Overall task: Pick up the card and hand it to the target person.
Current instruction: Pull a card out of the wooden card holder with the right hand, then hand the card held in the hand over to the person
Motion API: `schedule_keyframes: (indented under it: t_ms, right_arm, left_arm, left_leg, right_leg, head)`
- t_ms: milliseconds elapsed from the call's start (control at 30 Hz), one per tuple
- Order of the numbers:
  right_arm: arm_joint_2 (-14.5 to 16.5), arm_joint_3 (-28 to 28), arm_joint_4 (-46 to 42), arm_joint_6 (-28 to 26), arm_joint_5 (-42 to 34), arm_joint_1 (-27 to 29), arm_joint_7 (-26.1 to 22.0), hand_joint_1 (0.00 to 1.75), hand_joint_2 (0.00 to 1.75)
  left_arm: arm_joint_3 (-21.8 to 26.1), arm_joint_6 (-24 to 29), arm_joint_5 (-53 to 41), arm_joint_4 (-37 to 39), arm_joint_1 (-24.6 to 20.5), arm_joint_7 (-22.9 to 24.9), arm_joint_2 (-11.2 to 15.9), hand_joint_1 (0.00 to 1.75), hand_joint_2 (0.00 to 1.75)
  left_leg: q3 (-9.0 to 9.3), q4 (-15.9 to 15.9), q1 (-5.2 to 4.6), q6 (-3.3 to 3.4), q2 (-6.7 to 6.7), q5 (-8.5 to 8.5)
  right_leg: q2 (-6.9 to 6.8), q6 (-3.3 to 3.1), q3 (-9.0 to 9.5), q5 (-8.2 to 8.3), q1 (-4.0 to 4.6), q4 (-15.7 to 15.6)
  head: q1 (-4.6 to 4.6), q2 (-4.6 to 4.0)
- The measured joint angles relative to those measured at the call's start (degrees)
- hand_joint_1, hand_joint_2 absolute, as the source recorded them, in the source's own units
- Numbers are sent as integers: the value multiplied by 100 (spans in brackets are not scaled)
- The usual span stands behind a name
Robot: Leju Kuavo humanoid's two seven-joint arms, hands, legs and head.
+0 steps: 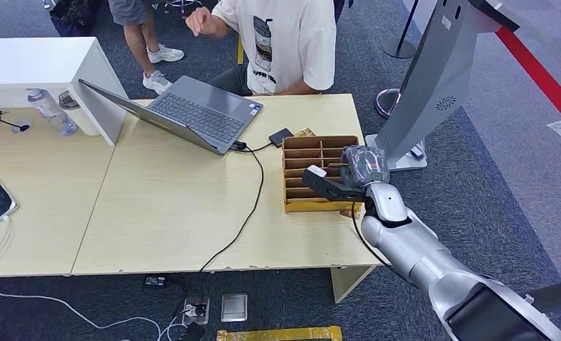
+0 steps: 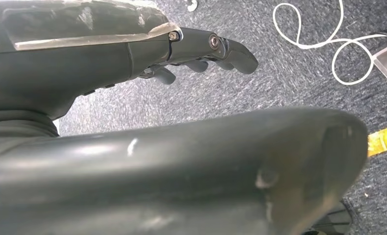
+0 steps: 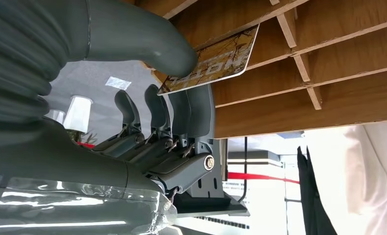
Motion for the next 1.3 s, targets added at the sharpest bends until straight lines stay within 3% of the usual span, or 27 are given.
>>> schedule_keyframes:
  t_ms: [167, 400, 733, 1300]
  right_arm:
    - [19, 3, -2, -40, 3, 7, -29, 144, 175]
    - [14, 3, -28, -87, 28, 22, -7, 175, 175]
    - [-60, 3, -231, -12, 184, 3, 108, 175, 175]
    - [-1012, -162, -2578, 957, 728, -406, 869, 175, 175]
  left_arm:
    - [-2, 23, 2, 0, 0, -50, 0, 0, 0]
    - [-8, 25, 0, 0, -1, -71, 0, 0, 0]
    - [-38, 24, 4, 0, -4, -70, 0, 0, 0]
    - [-86, 76, 46, 2, -24, -73, 2, 0, 0]
  left_leg:
    - [0, 0, 0, 0, 0, 0]
    - [0, 0, 0, 0, 1, 0]
    - [0, 0, 0, 0, 0, 0]
    - [2, 3, -2, 3, 1, 3]
  right_leg:
    - [0, 0, 0, 0, 0, 0]
    - [0, 0, -1, 0, 0, 0]
    - [0, 0, -1, 0, 0, 0]
    - [1, -1, 0, 4, -2, 0]
  head:
    - [-1, 1]
    - [1, 1]
    - [-1, 0]
    - [0, 0]
